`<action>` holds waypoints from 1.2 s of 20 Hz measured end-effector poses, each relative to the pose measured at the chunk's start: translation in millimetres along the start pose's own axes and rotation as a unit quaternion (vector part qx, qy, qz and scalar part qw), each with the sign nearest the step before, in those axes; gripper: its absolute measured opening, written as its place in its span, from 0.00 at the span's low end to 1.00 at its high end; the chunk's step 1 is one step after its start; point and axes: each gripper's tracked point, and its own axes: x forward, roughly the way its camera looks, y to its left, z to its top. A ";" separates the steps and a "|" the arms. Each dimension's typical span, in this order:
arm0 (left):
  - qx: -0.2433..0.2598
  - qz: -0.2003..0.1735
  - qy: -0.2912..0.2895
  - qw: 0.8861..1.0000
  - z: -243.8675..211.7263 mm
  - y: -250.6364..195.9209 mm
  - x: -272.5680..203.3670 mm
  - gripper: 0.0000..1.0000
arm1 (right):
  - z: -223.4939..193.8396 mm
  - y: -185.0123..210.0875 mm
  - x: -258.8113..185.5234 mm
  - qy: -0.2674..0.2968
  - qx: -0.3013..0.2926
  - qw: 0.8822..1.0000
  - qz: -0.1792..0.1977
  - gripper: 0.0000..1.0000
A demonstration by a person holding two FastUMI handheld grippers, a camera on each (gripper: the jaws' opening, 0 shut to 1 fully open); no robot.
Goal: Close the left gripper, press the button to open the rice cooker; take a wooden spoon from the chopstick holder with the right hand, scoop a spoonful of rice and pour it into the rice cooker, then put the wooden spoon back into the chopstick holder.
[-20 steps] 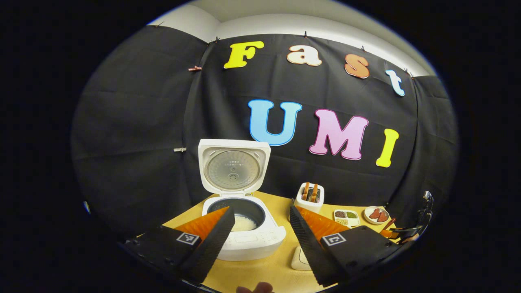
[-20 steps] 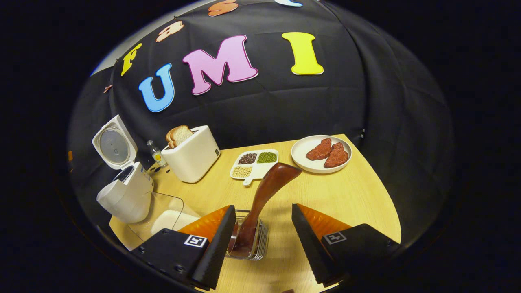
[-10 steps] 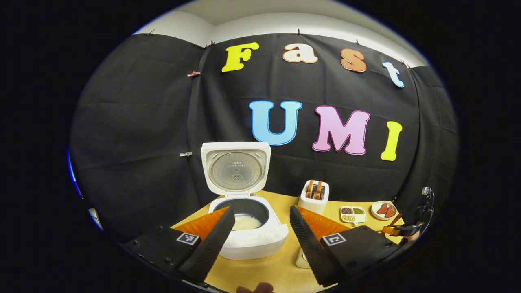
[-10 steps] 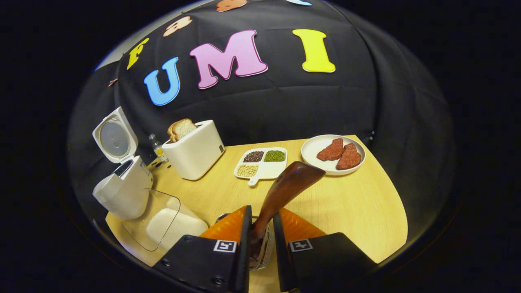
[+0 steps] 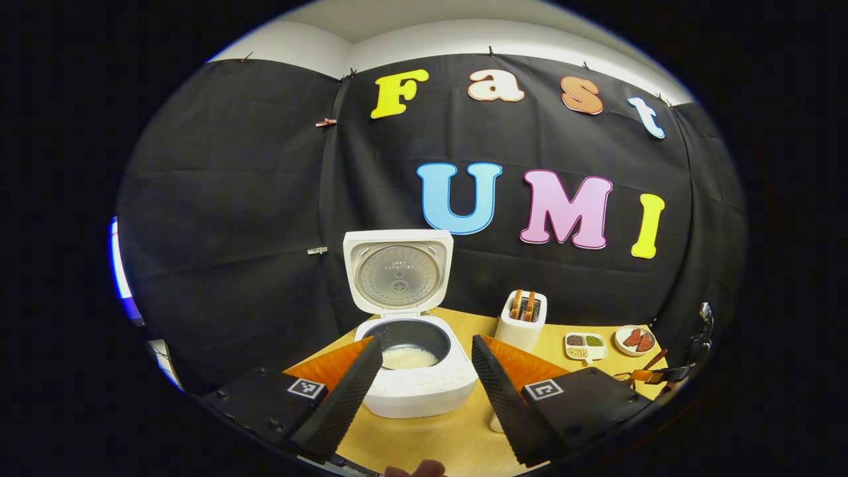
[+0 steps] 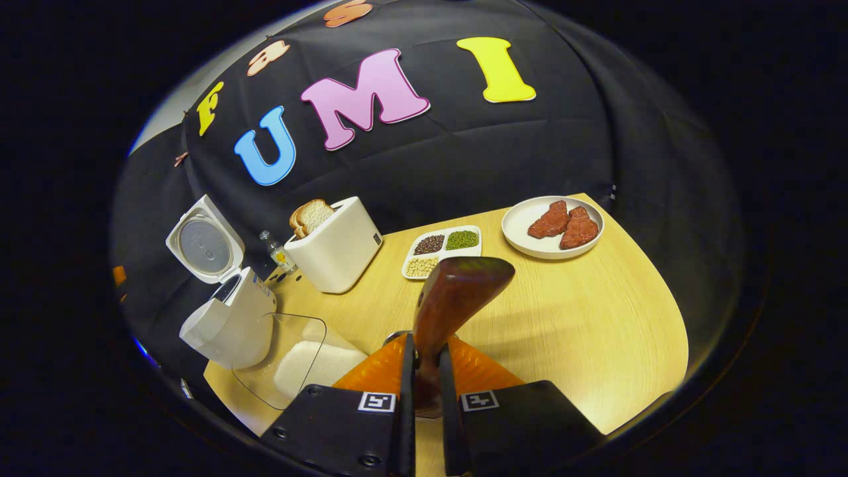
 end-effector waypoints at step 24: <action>-0.004 -0.177 -0.019 0.984 -2.9 117.4 58.1 0.94 | 53.5 213.8 -61.9 -0.113 -0.084 0.989 -0.036 0.10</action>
